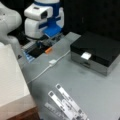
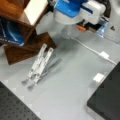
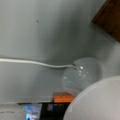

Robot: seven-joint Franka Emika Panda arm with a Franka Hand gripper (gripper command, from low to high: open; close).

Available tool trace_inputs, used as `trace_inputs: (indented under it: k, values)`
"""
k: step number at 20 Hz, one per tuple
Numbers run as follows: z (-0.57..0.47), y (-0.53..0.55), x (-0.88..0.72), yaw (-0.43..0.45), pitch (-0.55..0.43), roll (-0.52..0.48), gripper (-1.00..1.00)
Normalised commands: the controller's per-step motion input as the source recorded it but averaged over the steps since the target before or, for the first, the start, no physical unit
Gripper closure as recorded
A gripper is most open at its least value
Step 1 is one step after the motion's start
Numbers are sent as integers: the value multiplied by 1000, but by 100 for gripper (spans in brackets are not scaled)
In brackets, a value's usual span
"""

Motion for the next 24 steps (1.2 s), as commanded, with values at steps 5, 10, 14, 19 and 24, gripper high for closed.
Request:
trace_inputs:
  k: [5, 10, 14, 19, 24]
  values:
    - [261, -65, 388, -96, 430, -551, -100]
    - [114, -226, 224, 61, 360, -628, -100]
    - [29, -212, 101, 156, 296, -535, -100]
    - [1, -189, -57, 141, 233, -410, -100]
    - [-6, -203, -159, 63, 185, -388, -100]
